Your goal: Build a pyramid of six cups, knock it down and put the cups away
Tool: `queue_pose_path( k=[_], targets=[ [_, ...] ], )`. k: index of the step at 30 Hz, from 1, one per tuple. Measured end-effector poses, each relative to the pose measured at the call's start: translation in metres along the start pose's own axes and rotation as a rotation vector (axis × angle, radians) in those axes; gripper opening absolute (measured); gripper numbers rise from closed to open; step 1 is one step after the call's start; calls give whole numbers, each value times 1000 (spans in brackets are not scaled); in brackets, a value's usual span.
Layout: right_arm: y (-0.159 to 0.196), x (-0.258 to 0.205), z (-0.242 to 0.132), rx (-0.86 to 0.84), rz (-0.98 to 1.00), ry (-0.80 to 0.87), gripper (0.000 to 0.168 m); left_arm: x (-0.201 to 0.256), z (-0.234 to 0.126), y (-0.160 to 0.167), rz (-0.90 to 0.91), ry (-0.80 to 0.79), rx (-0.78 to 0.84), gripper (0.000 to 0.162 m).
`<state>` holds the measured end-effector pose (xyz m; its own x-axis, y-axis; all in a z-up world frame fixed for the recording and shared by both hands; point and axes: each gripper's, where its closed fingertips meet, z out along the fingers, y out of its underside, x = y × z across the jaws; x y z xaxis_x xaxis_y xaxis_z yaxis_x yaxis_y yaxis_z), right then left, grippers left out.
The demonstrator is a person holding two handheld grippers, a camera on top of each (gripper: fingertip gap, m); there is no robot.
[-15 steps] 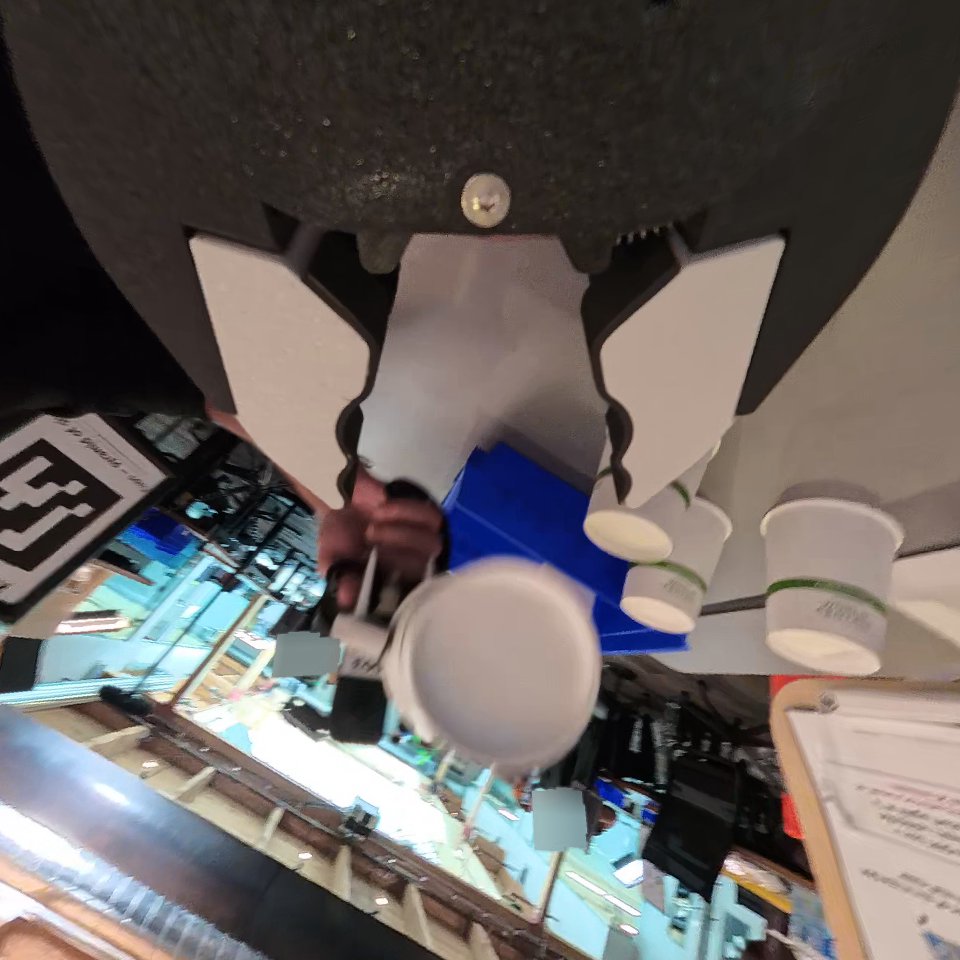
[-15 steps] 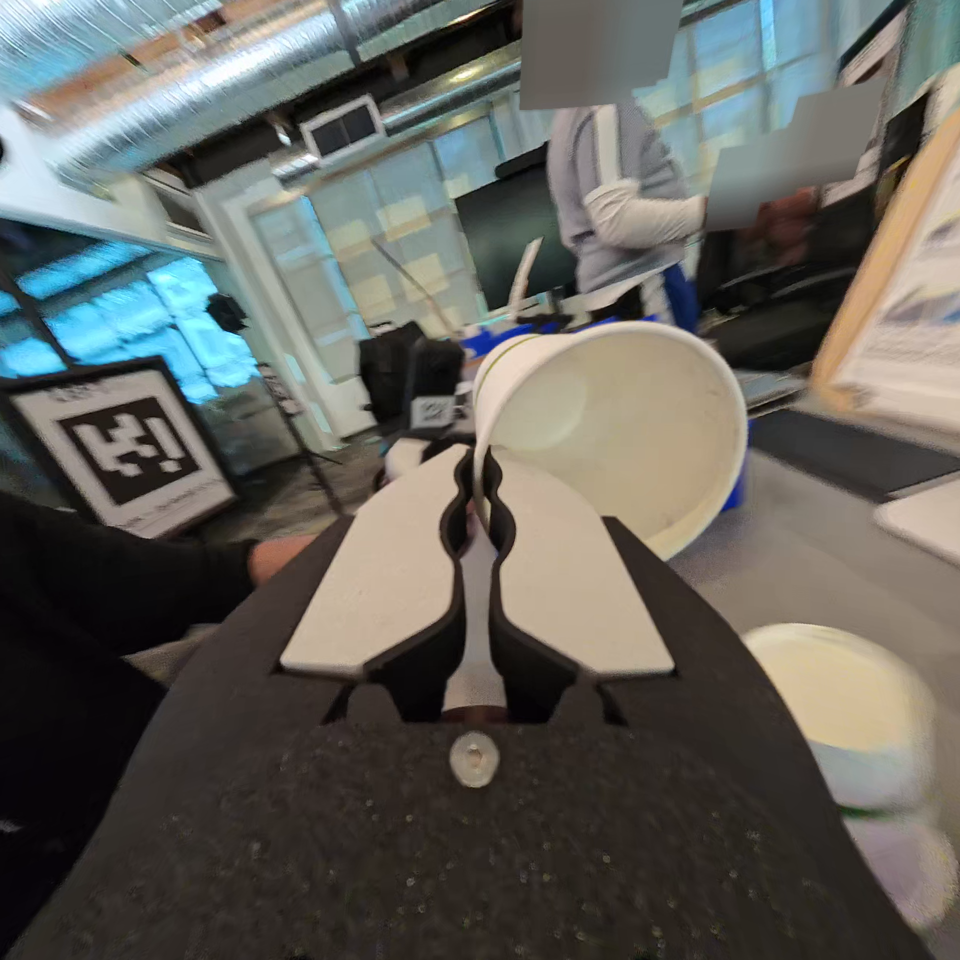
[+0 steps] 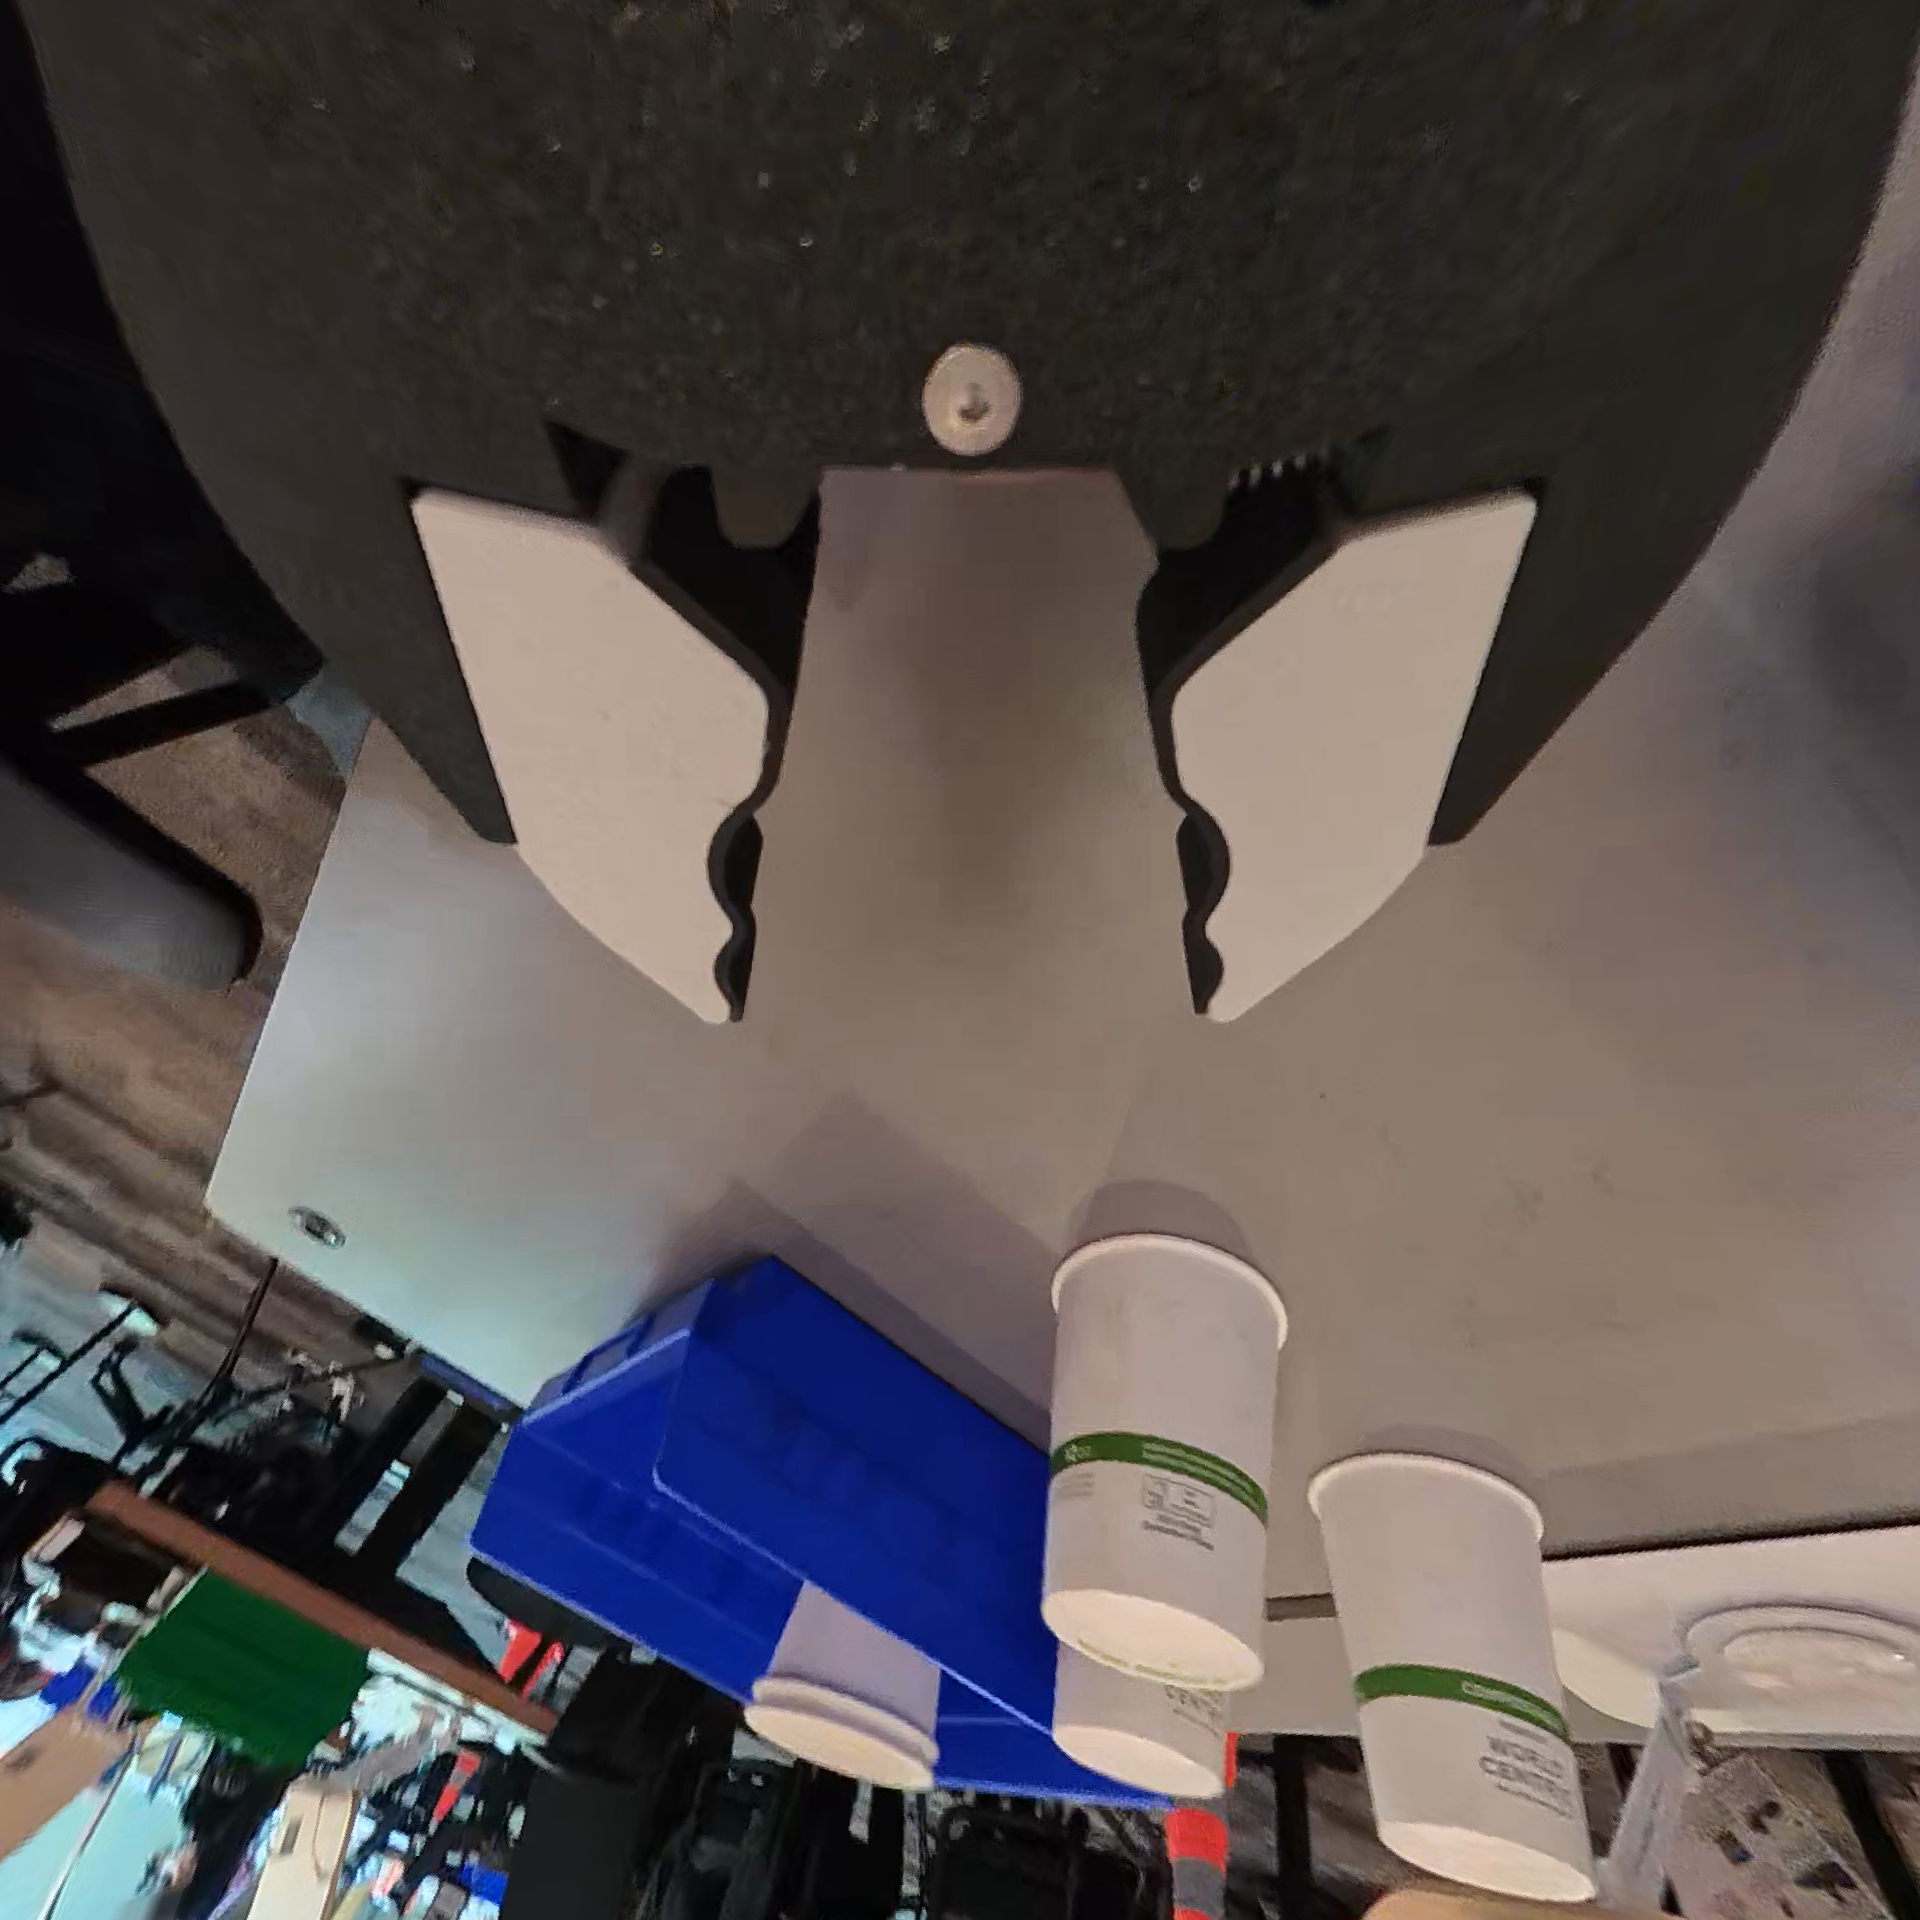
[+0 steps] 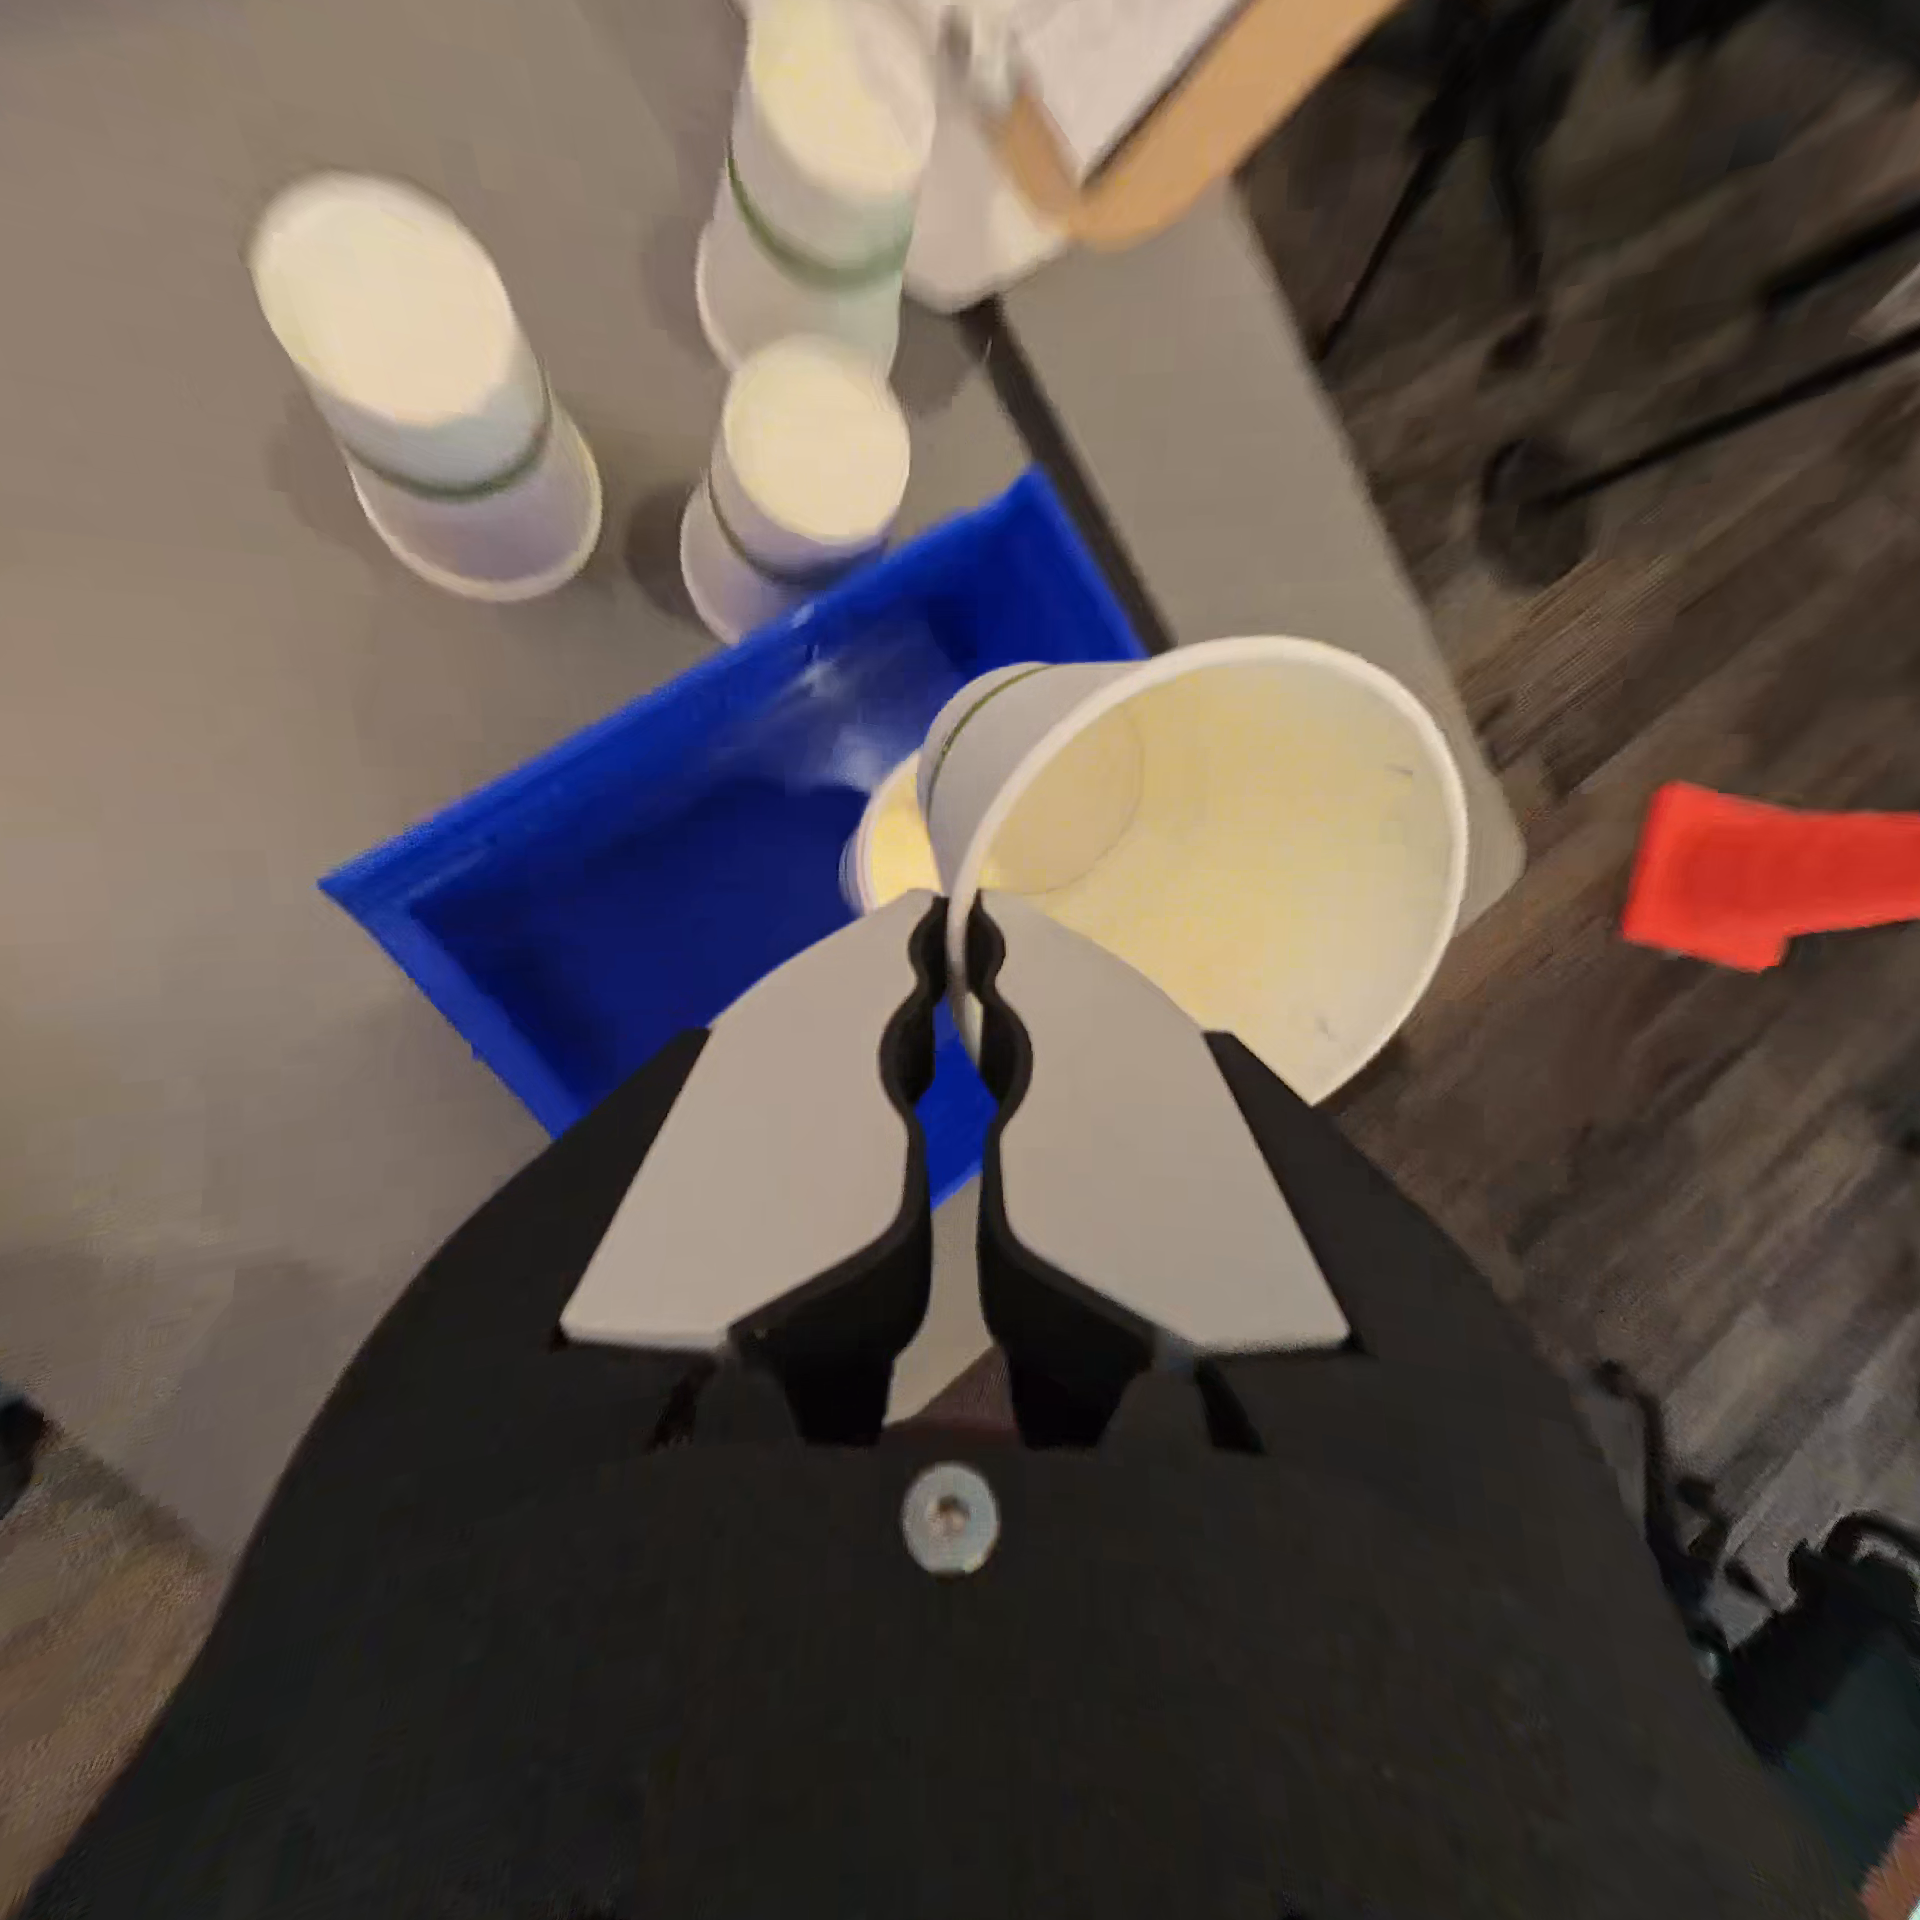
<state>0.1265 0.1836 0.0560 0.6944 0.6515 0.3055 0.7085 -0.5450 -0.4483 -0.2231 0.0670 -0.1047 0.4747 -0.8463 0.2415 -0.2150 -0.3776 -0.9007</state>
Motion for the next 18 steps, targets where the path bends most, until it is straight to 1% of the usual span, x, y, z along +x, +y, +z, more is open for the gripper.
queue_pose_path(
  k=[3, 6, 9, 10, 11, 12, 14, 16, 18],
  targets=[
    [26, 1, 43, -173, 33, -104, 2, 7, 3, 4, 19, 13, -9, 79],
    [47, -7, 79, -312, 44, -191, 3, 11, 6, 8, 28, 31, -34, 80],
    [61, -22, 108, -384, 63, -292, 3, 11, 7, 12, 37, 41, -54, 80],
    [64, -27, 114, -395, 75, -327, 5, 10, 8, 14, 36, 43, -66, 80],
    [57, -32, 116, -355, 102, -375, 7, 9, 8, 15, 35, 39, -68, 80],
    [48, -31, 117, -300, 129, -385, 10, 8, 8, 16, 33, 39, -66, 79],
    [45, -28, 113, -281, 135, -373, 19, 9, 8, 18, 27, 52, -81, 80],
    [43, -22, 103, -273, 105, -311, 28, 9, 9, 20, 25, 55, -85, 80],
    [30, -20, 85, -202, 79, -218, 29, 9, 9, 21, 27, 57, -89, 80]
  ],
)
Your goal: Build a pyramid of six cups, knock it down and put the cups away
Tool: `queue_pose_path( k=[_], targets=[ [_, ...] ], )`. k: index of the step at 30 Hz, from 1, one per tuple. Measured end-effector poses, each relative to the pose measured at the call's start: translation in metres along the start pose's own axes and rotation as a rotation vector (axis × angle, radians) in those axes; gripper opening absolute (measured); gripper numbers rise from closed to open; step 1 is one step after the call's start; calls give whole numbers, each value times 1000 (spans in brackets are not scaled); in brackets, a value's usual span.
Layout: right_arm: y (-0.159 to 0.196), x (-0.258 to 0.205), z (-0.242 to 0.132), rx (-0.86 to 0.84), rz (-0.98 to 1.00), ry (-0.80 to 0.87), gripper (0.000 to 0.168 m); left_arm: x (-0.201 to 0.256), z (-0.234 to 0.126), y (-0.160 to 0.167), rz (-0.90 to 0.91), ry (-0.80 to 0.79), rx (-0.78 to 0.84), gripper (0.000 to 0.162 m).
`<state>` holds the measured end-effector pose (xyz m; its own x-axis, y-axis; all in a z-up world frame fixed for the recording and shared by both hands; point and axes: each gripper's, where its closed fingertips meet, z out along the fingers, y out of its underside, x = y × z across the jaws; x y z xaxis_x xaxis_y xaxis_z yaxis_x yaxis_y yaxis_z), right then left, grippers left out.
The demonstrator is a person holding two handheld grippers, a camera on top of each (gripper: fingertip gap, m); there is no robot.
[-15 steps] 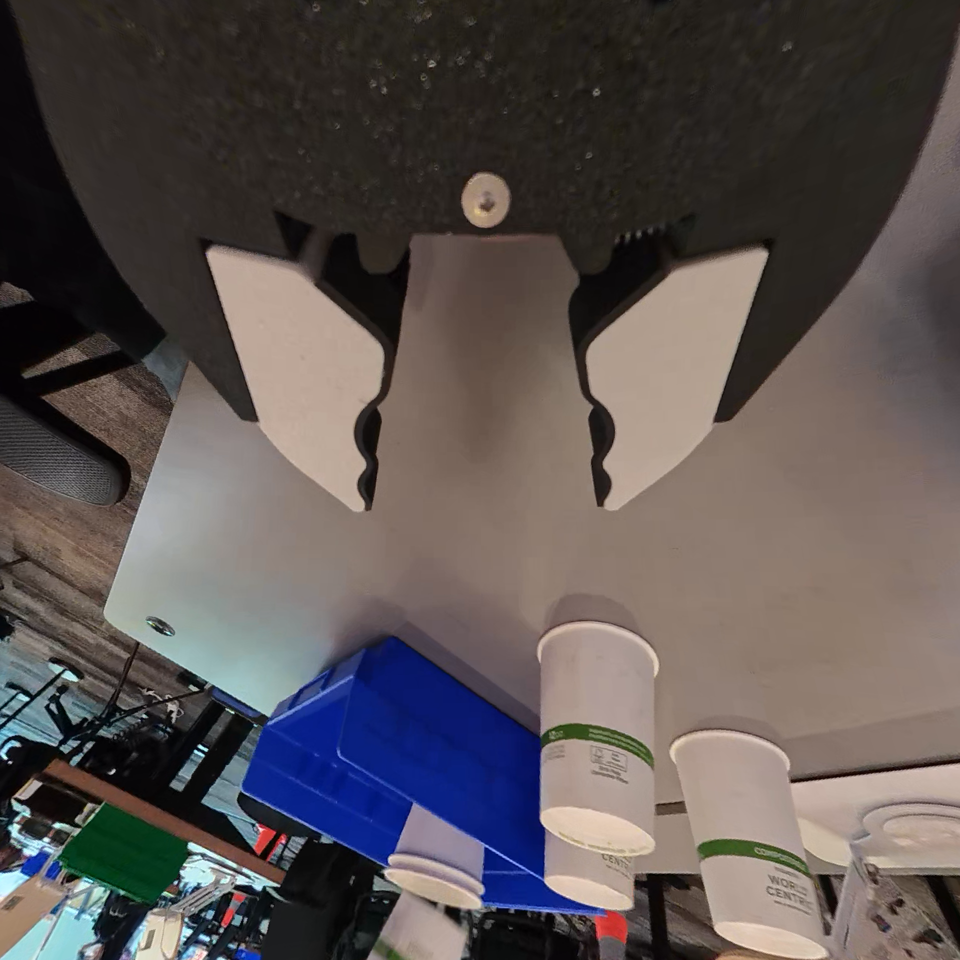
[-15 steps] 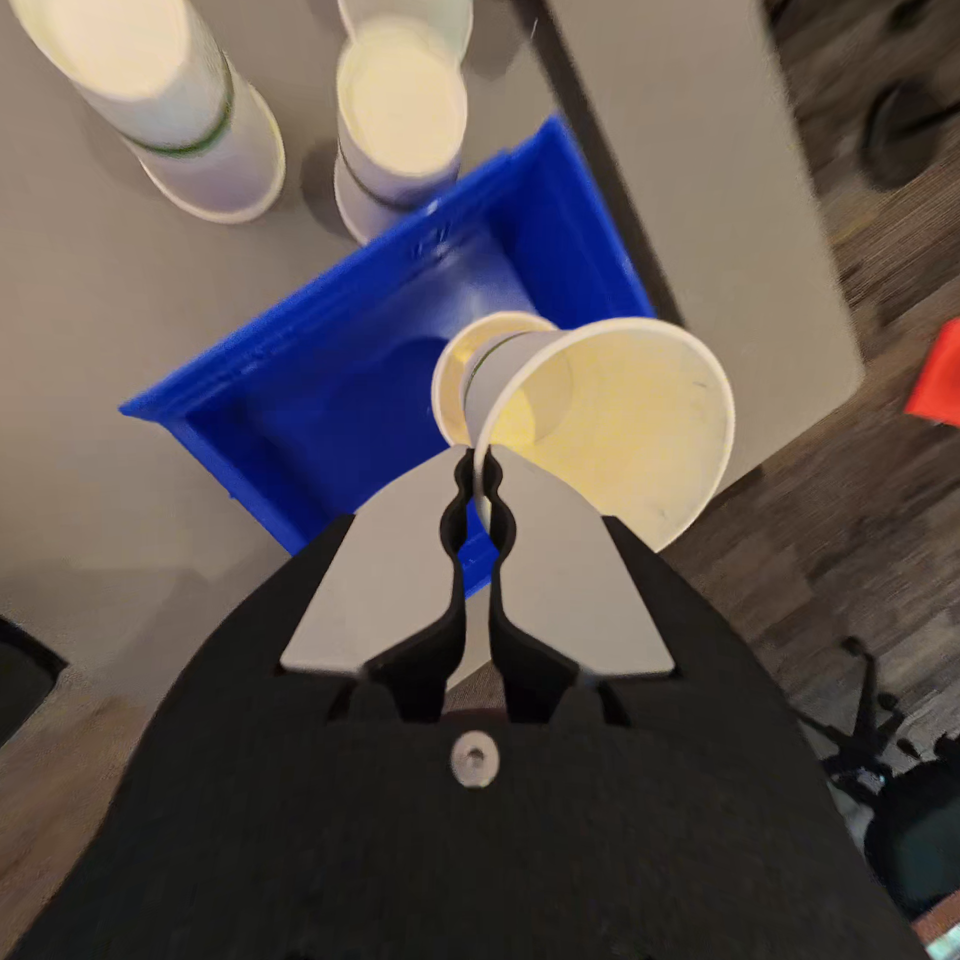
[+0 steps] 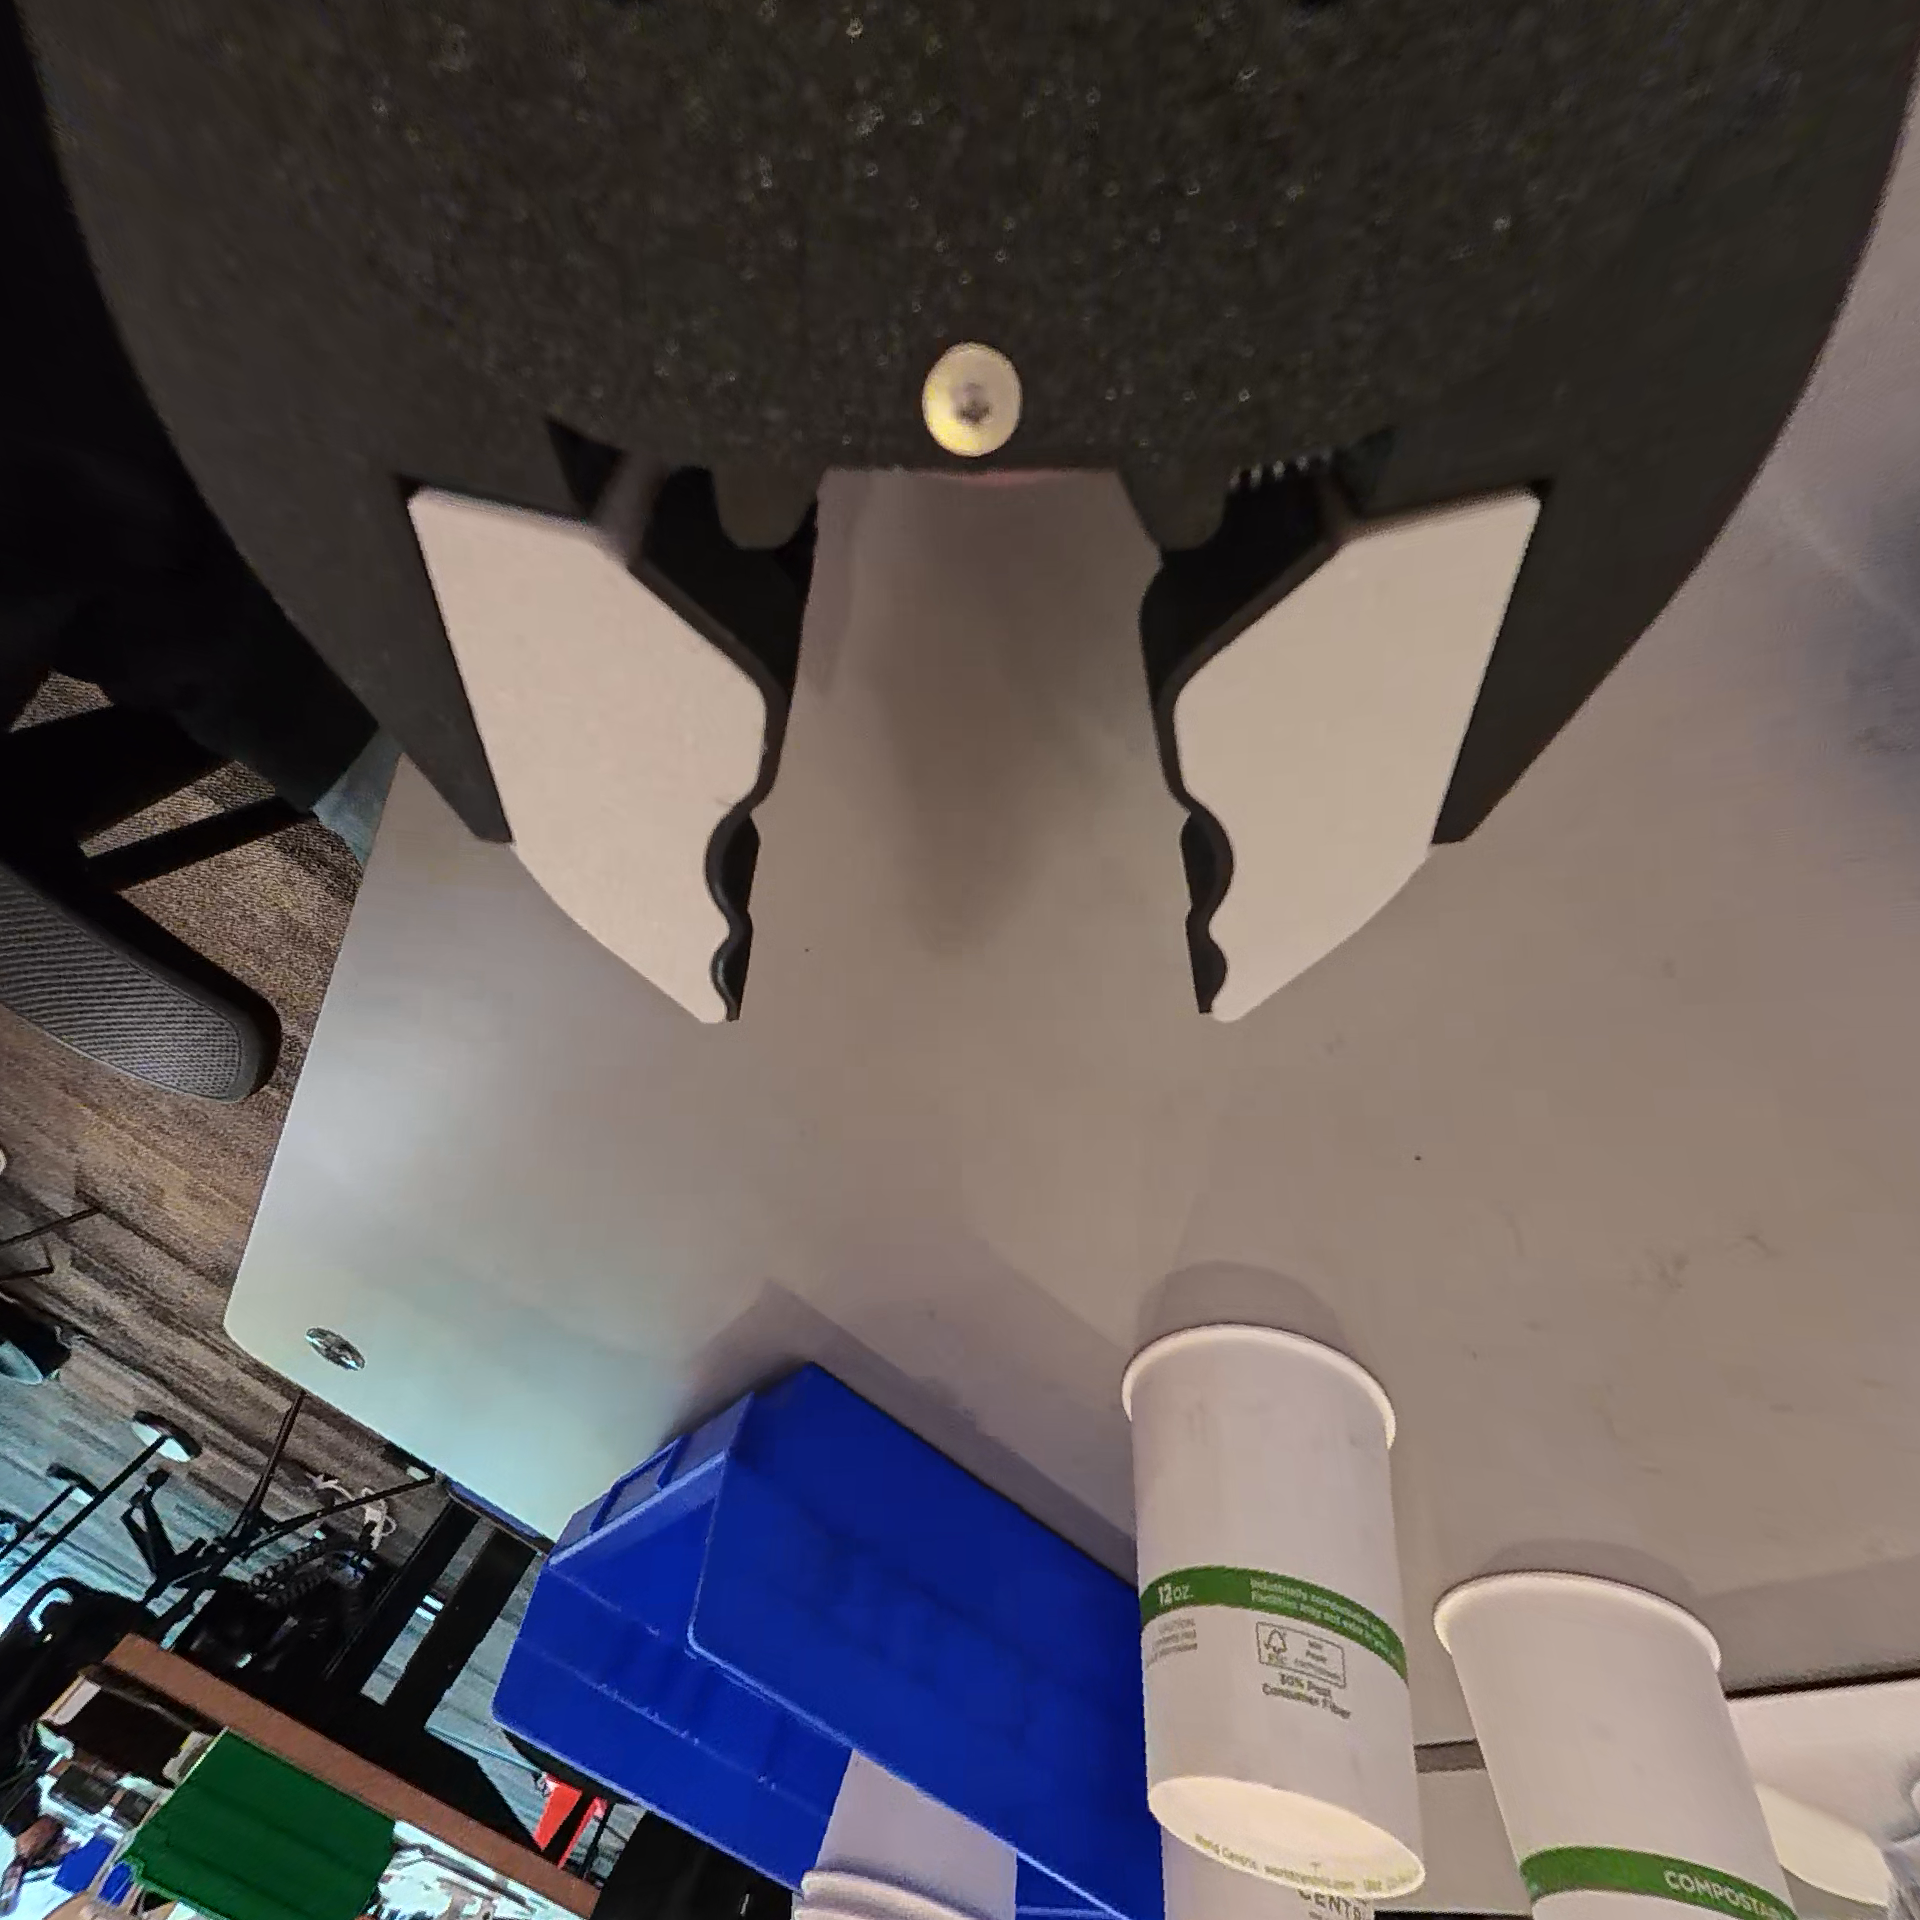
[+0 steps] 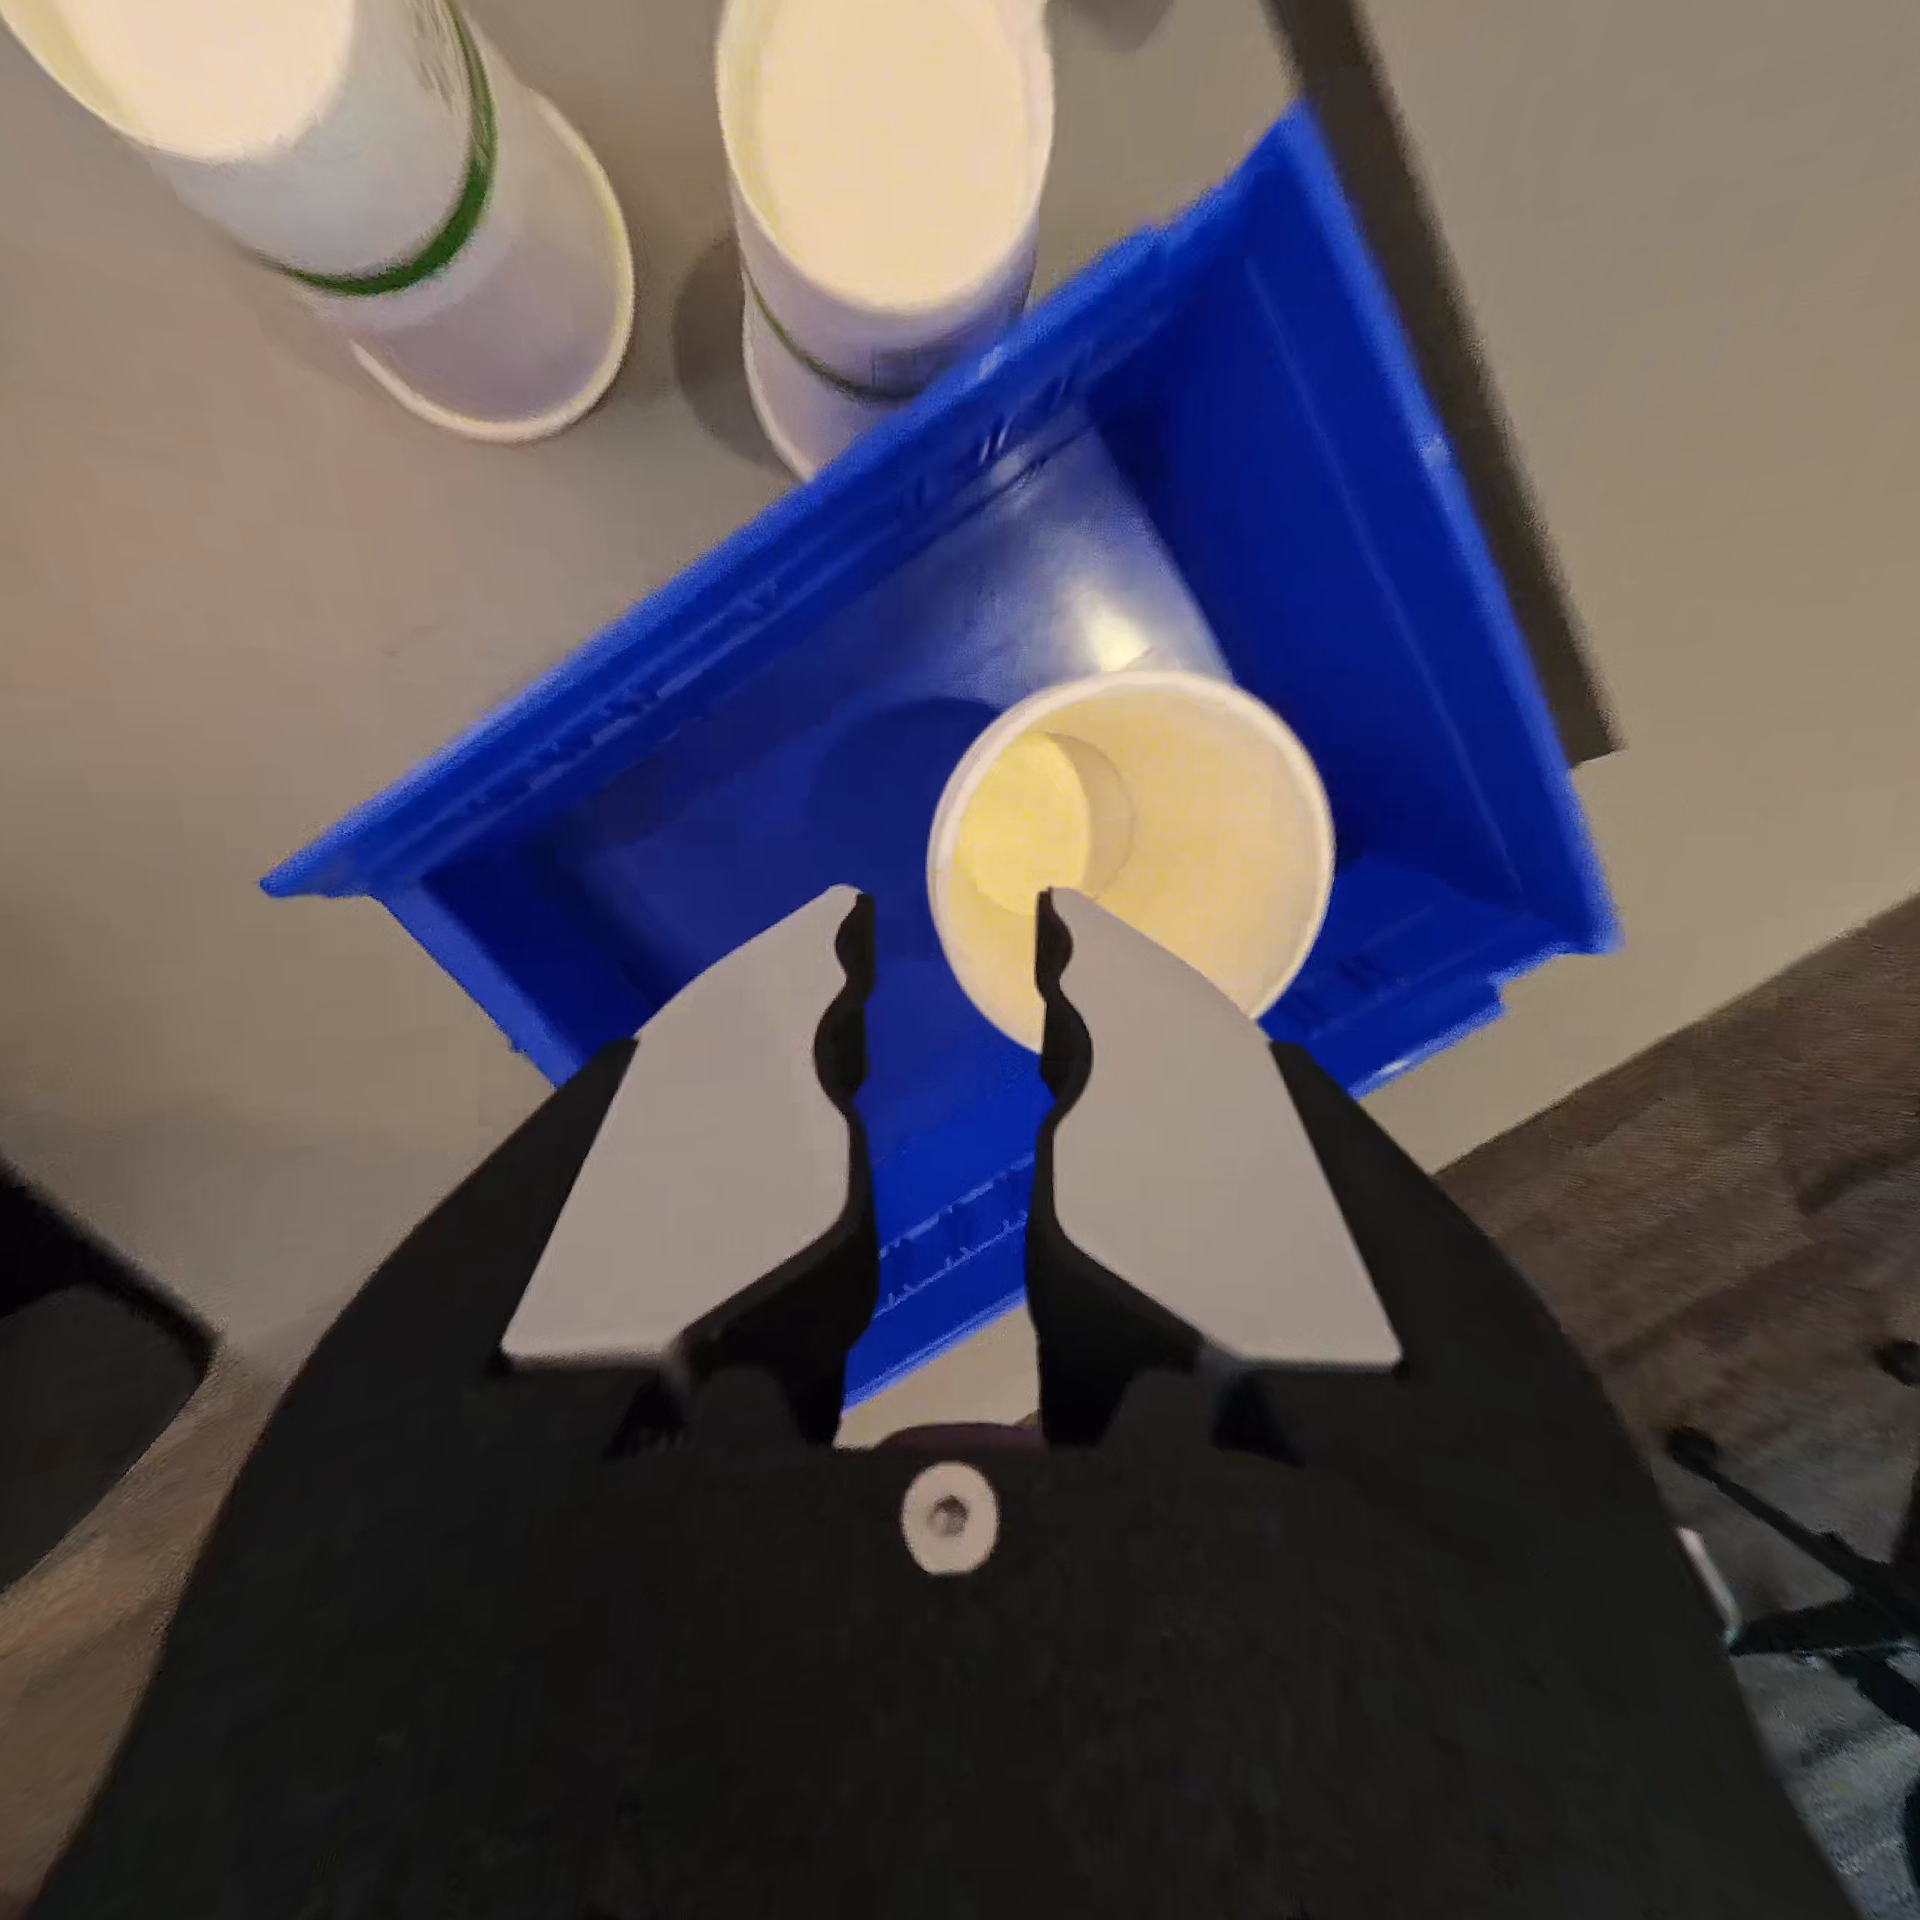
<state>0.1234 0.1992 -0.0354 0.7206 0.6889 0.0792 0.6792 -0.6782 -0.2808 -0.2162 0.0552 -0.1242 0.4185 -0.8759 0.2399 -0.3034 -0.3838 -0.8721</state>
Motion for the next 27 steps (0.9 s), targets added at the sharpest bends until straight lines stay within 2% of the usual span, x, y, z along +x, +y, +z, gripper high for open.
queue_pose_path(
  k=[2, 4, 7, 9, 12, 14, 17, 23, 27],
  targets=[
    [-19, -12, -23, 147, -31, 136, 36, -3, -2, -1, 4, -16, 7, 80],
    [-43, -48, -43, 369, -62, 223, 39, -6, -5, -5, 3, -30, 22, 80],
    [-70, -130, -47, 728, -10, 217, 43, -18, -14, -13, -19, -97, 62, 78],
    [-72, -191, -21, 844, 40, 126, 45, -24, -18, -17, -41, -115, 88, 78],
    [-64, -279, 47, 827, 92, -84, 44, -28, -18, -14, -64, -111, 80, 78],
    [-52, -317, 84, 729, 43, -130, 51, -30, -17, -12, -71, -110, 77, 78],
    [-40, -319, 109, 619, -70, 36, 53, -29, -15, -9, -64, -98, 58, 79],
    [-39, -316, 122, 565, -56, 51, 53, -31, -13, -6, -62, -95, 43, 78],
    [-48, -298, 117, 576, 56, 39, 55, -31, -14, -6, -67, -90, 38, 78]
  ],
)
